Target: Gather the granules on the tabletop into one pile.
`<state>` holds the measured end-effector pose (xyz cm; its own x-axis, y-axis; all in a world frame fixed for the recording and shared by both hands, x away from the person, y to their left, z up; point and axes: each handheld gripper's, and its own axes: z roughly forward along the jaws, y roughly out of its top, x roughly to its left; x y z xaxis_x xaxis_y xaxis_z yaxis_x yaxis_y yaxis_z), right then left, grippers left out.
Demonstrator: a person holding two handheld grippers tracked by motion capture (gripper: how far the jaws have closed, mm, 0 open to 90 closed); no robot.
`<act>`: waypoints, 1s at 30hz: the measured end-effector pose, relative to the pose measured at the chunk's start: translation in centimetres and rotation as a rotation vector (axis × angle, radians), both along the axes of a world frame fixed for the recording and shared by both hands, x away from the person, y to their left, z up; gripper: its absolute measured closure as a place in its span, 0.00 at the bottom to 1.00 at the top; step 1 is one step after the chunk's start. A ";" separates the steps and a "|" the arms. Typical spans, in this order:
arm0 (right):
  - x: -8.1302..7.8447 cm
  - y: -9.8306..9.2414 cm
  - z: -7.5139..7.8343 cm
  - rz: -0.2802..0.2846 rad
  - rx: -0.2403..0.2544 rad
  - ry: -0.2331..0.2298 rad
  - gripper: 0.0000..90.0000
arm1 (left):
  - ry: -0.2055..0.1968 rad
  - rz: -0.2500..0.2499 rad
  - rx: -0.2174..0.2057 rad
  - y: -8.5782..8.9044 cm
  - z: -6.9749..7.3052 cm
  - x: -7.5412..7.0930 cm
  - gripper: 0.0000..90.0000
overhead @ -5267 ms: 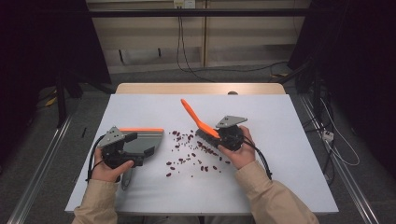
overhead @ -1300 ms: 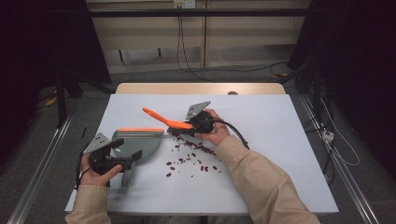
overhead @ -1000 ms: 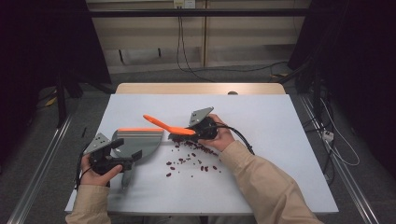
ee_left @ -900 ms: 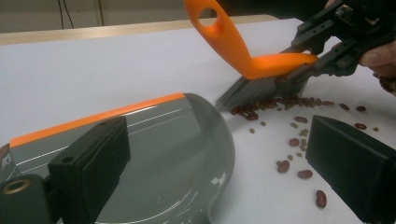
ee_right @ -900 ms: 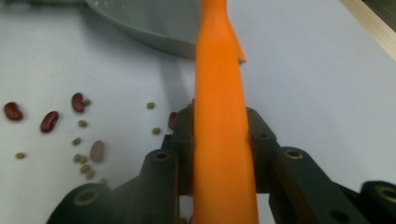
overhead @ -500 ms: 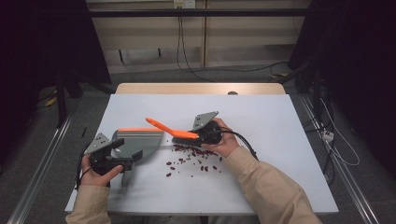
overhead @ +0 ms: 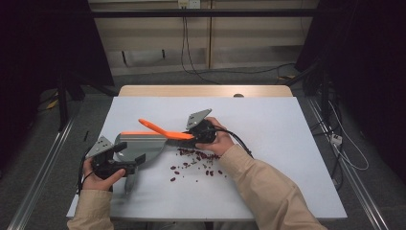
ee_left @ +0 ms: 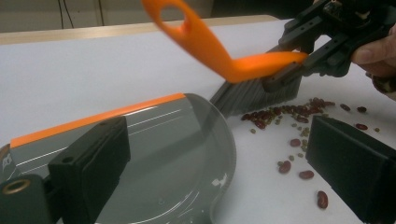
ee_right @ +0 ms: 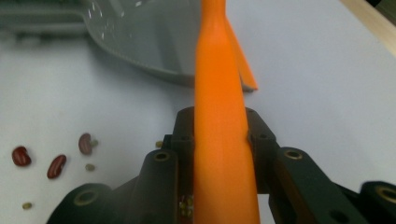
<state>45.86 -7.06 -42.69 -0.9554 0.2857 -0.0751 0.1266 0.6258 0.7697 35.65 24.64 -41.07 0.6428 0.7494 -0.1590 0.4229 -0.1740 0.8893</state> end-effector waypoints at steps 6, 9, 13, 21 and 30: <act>-0.3 -1.6 0.3 -0.016 -0.026 0.023 0.79 | -0.003 -0.001 0.003 -0.1 0.0 0.0 0.07; -0.9 -2.7 0.5 -0.020 -0.028 0.029 0.79 | -0.001 0.002 0.004 -0.2 0.0 0.0 0.07; -1.6 -4.0 1.0 -0.034 -0.006 0.032 0.79 | -0.004 0.001 0.002 -0.4 0.1 -0.1 0.07; -1.0 -4.5 1.8 -0.073 0.084 0.021 0.79 | -0.002 -0.004 0.006 -0.5 0.0 0.0 0.07; 0.7 -4.3 -0.4 -0.115 0.051 0.071 0.79 | -0.002 -0.006 0.004 -0.5 0.0 0.0 0.07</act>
<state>46.52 -11.35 -43.05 -0.9185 0.3954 0.0087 0.2503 0.5640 0.7869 35.66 24.14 -41.07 0.6476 0.7460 -0.1552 0.4203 -0.1799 0.8894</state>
